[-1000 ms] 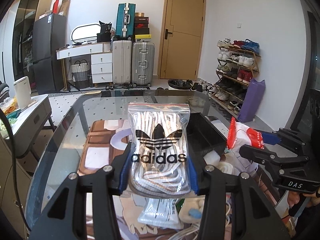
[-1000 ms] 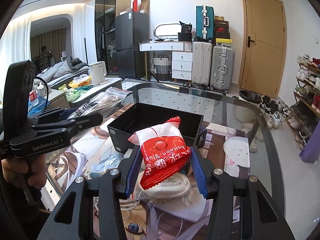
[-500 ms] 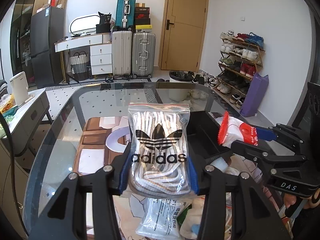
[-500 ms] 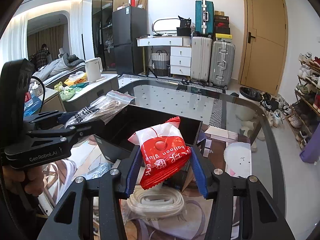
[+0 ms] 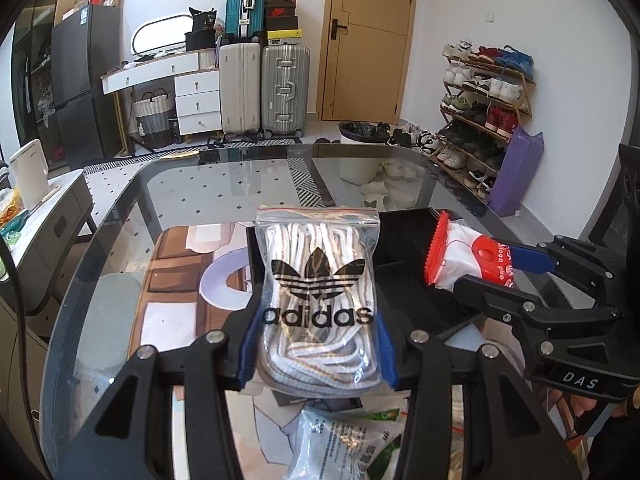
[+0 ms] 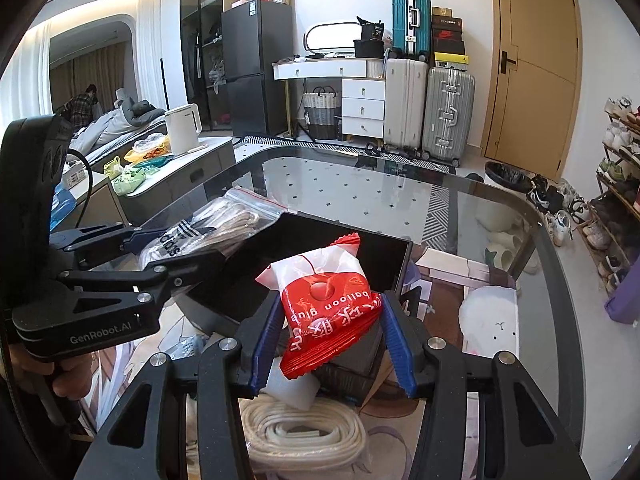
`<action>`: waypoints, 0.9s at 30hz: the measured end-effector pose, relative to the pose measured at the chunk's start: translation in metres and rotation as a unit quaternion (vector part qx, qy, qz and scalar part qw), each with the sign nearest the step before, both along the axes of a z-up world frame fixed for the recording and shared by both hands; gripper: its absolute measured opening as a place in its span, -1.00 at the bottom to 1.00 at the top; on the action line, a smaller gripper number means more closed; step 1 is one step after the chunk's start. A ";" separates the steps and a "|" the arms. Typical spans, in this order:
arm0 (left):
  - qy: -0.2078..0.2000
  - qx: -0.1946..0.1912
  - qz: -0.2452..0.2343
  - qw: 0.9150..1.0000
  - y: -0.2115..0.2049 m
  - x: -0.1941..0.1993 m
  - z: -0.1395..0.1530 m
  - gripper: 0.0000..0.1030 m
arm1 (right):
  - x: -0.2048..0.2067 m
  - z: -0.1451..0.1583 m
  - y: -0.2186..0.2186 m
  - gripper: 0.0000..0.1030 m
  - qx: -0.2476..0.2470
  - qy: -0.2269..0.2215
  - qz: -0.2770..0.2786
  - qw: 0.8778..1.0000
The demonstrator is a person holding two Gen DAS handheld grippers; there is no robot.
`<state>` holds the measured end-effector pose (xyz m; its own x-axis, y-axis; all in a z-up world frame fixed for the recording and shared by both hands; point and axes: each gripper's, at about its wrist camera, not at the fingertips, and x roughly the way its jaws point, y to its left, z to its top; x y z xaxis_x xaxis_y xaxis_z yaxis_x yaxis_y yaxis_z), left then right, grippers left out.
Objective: Organize soft objects
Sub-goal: 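Carry both items into the black box and open both tools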
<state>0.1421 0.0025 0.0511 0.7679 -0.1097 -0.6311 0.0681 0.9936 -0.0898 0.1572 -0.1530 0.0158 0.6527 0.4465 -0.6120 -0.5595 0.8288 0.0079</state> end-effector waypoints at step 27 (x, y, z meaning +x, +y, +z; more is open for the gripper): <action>-0.027 -0.026 -0.004 0.999 0.008 -0.001 0.005 1.00 | 0.007 -0.002 -0.013 0.78 0.003 -0.016 -0.013 1.000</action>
<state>0.1407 0.0104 0.0566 0.7997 -0.1480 -0.5818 0.0827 0.9871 -0.1374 0.1642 -0.1663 0.0140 0.6835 0.4333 -0.5875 -0.5380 0.8429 -0.0042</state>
